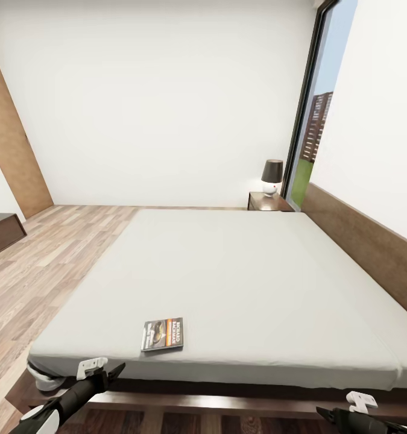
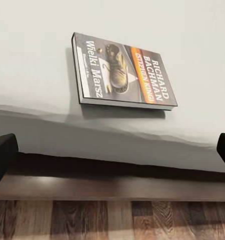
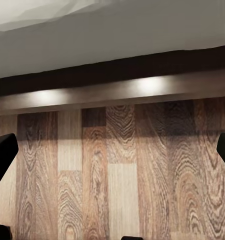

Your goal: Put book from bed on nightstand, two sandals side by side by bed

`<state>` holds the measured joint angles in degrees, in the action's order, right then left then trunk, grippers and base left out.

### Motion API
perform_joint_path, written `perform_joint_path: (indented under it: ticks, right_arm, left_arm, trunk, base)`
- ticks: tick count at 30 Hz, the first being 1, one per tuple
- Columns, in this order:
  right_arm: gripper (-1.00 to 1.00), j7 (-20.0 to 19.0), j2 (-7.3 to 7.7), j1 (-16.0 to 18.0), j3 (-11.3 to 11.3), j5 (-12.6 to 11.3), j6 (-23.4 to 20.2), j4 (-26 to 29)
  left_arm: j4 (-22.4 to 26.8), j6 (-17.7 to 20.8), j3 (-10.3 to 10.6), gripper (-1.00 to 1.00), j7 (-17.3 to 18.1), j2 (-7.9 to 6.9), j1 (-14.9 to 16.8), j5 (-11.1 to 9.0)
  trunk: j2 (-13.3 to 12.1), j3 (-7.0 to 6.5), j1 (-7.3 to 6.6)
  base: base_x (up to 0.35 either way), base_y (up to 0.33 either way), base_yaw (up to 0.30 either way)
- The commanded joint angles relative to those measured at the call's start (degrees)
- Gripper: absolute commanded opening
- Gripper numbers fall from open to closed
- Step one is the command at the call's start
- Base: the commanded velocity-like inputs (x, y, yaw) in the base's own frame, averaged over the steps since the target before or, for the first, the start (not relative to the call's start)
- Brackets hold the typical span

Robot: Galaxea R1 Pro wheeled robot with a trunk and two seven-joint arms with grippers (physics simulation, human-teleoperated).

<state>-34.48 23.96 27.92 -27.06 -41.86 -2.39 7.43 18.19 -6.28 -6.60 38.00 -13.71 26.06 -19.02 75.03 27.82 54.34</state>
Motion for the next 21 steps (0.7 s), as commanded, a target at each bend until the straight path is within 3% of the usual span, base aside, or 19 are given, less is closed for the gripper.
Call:
perform_joint_path:
  ticks: [1,8,14,16,19,21]
  right_arm:
    - [1.0,-0.1,0.04,0.0,-0.4,-0.6,-0.3,0.0]
    - [1.0,-0.1,0.04,0.0,-0.4,-0.6,-0.3,0.0]
    - [1.0,-0.1,0.04,0.0,-0.4,-0.6,-0.3,0.0]
    - [1.0,-0.1,0.04,0.0,-0.4,-0.6,-0.3,0.0]
    - [1.0,-0.3,0.04,0.0,-0.3,-0.6,0.0,0.0]
    - [1.0,-0.5,0.04,0.0,-0.3,-0.6,1.2,0.1]
  left_arm:
    - [-0.1,0.0,0.0,1.0,0.3,0.0,0.0,-0.2]
    - [-0.1,0.0,0.0,1.0,0.2,0.0,0.0,-0.2]
    - [0.0,0.2,-0.1,1.0,0.4,-0.04,0.0,-0.2]
    - [0.4,2.0,-0.2,1.0,0.6,-0.28,0.0,-0.3]
    - [4.9,11.0,-0.2,1.0,0.6,-0.24,0.0,-0.2]
    - [6.6,13.3,-0.1,1.0,0.5,-0.18,0.0,-0.2]
  trunk:
    - [-0.4,-0.13,-0.23]
    - [-3.2,-1.38,-1.76]
    - [-3.2,-1.38,-1.76]
    - [-3.2,-1.38,-1.76]
    - [-3.2,-1.38,-1.76]
    - [-3.2,-1.38,-1.76]
  base:
    - [0.0,0.0,0.0]
    - [0.0,0.0,0.0]
    - [0.0,0.0,0.0]
    - [0.0,0.0,0.0]
    - [0.0,0.0,0.0]
    - [0.0,0.0,0.0]
